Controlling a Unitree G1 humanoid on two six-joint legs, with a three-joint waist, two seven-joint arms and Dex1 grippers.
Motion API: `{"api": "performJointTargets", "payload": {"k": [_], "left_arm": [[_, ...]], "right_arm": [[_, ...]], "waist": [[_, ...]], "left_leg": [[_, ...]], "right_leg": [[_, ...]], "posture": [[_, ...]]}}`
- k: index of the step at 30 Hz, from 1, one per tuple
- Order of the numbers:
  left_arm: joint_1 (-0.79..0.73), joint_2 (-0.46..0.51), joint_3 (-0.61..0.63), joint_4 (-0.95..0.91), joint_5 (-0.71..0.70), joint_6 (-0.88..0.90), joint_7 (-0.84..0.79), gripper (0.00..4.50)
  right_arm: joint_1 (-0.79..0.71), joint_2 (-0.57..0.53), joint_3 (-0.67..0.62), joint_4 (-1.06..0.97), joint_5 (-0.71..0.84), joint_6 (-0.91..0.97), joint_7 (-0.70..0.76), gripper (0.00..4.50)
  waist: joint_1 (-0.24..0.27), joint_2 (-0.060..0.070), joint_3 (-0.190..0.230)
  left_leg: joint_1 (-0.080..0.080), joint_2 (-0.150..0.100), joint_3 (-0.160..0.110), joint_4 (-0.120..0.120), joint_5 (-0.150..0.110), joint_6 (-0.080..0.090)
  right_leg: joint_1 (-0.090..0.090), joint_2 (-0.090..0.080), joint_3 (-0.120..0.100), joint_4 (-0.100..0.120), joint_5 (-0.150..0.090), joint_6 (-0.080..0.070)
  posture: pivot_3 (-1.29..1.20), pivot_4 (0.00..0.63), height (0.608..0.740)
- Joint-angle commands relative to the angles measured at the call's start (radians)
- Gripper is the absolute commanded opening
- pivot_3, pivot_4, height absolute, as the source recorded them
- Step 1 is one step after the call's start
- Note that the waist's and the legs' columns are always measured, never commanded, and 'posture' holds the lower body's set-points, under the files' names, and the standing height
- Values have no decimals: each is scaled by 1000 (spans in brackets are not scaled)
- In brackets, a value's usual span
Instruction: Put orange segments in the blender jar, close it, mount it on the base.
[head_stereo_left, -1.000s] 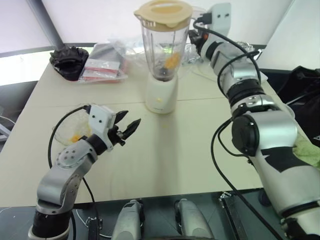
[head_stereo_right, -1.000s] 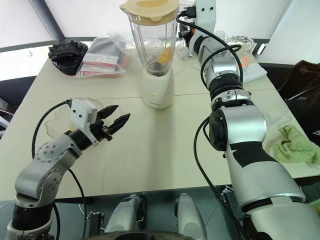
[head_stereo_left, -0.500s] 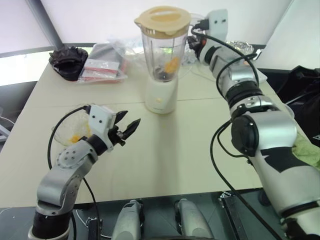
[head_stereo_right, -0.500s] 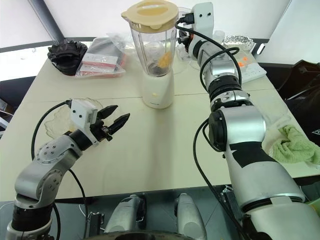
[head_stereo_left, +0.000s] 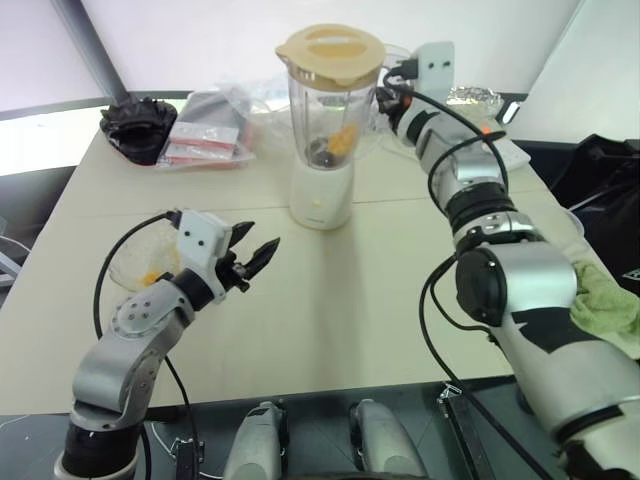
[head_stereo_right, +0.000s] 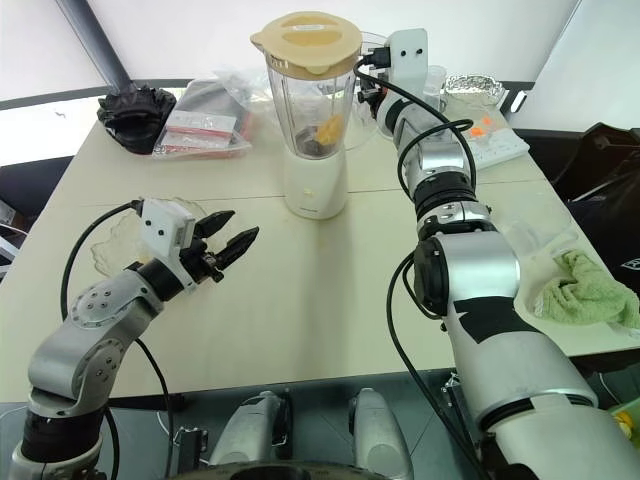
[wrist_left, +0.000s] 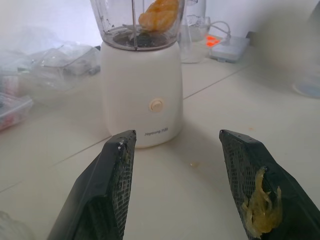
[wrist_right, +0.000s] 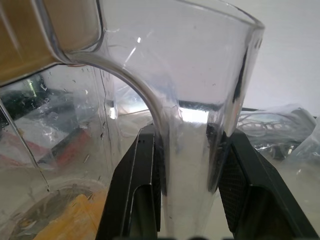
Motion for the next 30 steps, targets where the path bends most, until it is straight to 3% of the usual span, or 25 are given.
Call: {"api": "performJointTargets", "payload": {"k": [1,5,14,18,23,30], "left_arm": [[-19,10,-14,-14,3,-7,-12,2799],[-26,8,-20,-7,-1,-8,-15,2799],[-34,3,-21,-5,-16,2,-20,2799],[-28,18,1,-14,-32,15,-32,2799],[-14,74,46,-19,-45,19,-63,2799],[8,140,134,14,-81,3,-121,2799]], "right_arm": [[27,7,15,-9,-9,36,28,2395],[38,6,26,-34,-12,44,35,4410],[152,-37,55,-194,-21,101,98,4465],[400,-110,72,-591,53,288,258,4465],[712,-260,41,-1156,253,560,445,4465],[910,-412,-29,-1532,458,767,512,4465]], "waist": [[-2,0,0],[-3,0,0],[0,0,0],[11,0,0],[23,1,1],[21,1,1]], "left_leg": [[1,0,0,0,0,0],[1,0,0,0,0,0],[1,1,1,-2,0,0],[0,0,0,-1,0,0],[0,0,-1,-1,0,1],[2,2,-1,0,0,1]], "right_leg": [[1,0,0,0,0,0],[1,0,0,0,0,-1],[-1,1,1,0,0,0],[0,0,1,-1,0,0],[-1,-1,2,-1,0,0],[0,3,2,-1,-2,-4]], "posture": [[0,150,740],[0,150,740],[0,150,740],[0,150,740],[0,150,740],[0,150,740]]}}
